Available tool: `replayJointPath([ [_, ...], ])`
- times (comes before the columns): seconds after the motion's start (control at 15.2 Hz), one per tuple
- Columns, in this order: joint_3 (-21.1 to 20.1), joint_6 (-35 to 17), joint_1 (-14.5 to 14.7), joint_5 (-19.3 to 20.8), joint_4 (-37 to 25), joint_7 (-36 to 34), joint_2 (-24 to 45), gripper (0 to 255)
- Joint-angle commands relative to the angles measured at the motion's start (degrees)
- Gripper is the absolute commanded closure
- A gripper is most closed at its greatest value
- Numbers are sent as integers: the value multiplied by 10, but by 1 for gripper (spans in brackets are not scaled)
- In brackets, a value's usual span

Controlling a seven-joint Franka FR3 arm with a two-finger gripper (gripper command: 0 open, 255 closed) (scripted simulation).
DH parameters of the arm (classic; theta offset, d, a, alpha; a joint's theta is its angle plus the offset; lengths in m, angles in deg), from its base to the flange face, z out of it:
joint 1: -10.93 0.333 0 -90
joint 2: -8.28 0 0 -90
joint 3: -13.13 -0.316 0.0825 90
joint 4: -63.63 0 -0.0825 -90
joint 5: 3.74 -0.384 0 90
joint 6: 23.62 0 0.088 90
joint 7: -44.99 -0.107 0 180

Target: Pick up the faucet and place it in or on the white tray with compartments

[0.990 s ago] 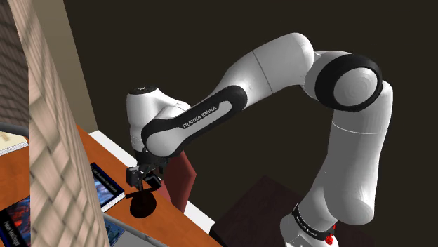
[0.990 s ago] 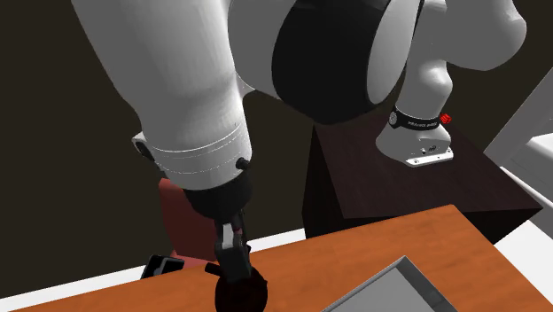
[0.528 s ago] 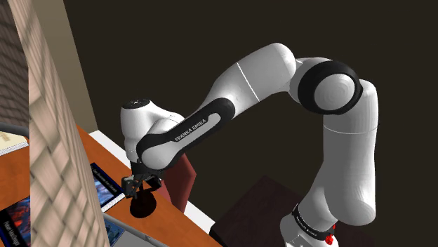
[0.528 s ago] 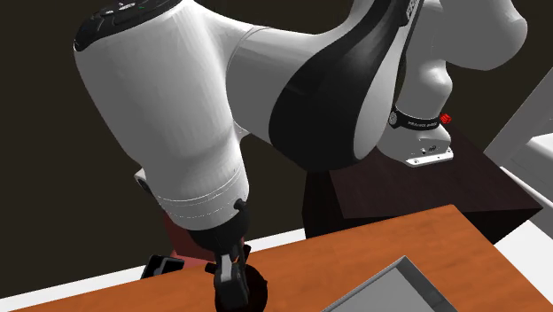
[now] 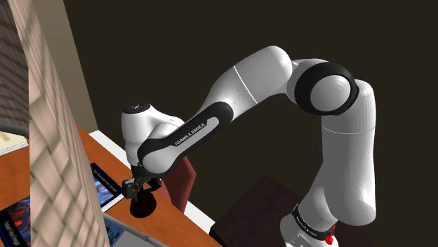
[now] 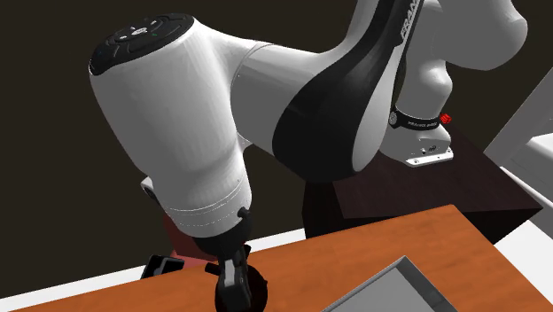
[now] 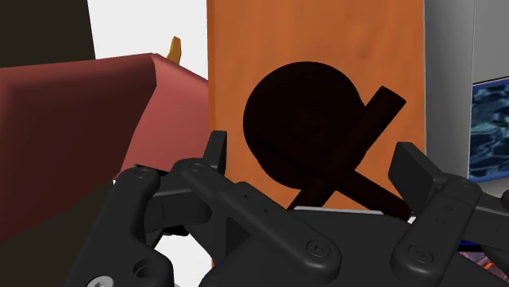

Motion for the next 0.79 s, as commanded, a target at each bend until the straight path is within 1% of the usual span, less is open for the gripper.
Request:
replayJointPath([
  [0.0, 0, 0, 0, 0, 0, 0, 0, 0],
  [0.07, 0, 0, 0, 0, 0, 0, 0, 255],
  [0.73, -1, 6, -1, -2, -1, 1, -5, 255],
])
